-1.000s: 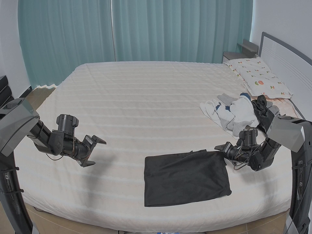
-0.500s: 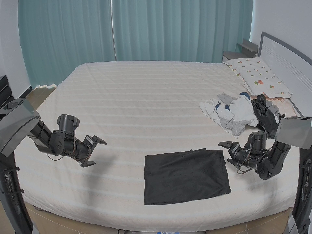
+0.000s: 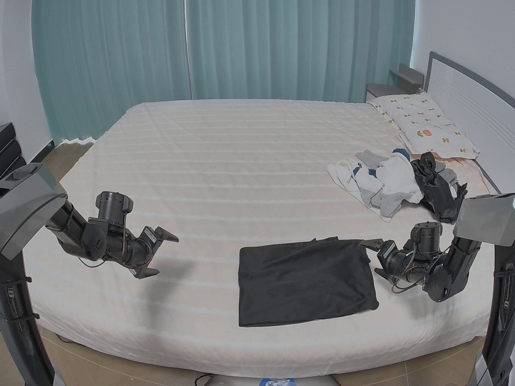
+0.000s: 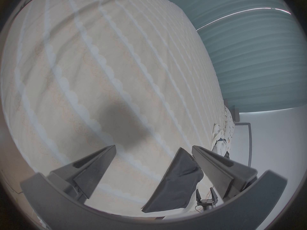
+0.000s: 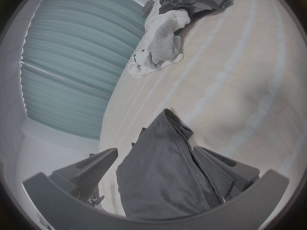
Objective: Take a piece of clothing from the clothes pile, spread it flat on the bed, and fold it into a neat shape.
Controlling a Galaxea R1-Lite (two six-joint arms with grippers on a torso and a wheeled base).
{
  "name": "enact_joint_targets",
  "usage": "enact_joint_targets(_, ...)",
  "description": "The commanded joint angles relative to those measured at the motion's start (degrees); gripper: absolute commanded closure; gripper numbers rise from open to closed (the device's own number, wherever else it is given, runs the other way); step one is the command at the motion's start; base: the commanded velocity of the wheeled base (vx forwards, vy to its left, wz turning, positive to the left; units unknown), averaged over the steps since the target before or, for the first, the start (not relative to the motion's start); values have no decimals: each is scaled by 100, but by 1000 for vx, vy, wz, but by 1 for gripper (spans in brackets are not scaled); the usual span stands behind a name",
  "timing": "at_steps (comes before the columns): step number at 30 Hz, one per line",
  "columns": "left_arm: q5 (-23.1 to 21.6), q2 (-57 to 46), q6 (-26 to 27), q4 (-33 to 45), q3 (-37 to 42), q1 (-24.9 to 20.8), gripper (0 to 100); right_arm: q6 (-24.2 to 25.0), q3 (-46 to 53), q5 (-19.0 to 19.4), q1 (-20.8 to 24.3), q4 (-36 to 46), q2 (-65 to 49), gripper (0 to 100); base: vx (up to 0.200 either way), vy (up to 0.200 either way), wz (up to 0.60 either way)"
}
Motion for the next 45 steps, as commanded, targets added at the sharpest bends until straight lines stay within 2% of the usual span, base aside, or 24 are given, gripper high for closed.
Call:
enact_joint_targets(1,-47,-133,-3,-1,127,-101,0,5,15,1,5,-7,11,0,0,0,0)
enact_joint_targets(3,6,-106,15,-1,180,-320,0,-4,6,1,5,-7,11,0,0,-100,0)
enact_joint_targets(15,6,-159,15,-1,268,-663,0,-4,6,-8,40,-7,64,0,0,-200,0)
enact_joint_targets(23,32,-150,252,-9,250,-865,0,-4,-20,-8,40,-7,82,0,0,-200,0)
enact_joint_targets(27,94,-106,305,-18,232,-1006,0,-13,-20,-8,49,-7,90,0,0,0,0)
enact_joint_targets(30,155,-89,569,-62,250,-1032,0,-13,-20,-8,49,-15,90,0,0,0,0)
enact_joint_targets(31,146,-36,1140,-176,276,-988,0,-13,-29,-8,49,-7,90,0,0,0,0)
enact_joint_targets(33,102,96,1790,-326,399,-918,0,-13,-29,-8,49,-7,90,0,0,0,0)
enact_joint_targets(35,102,210,2371,-546,610,-856,0,-22,-38,-8,49,-7,90,0,0,0,0)
enact_joint_targets(38,111,447,2924,-1091,874,-839,0,-22,-38,-8,49,-7,90,0,0,0,0)
enact_joint_targets(41,111,579,3100,-1583,1102,-883,0,-22,-47,-8,49,-7,117,0,0,0,0)
enact_joint_targets(45,146,676,3065,-2057,1243,-936,0,-39,-47,-8,49,-15,117,0,0,0,0)
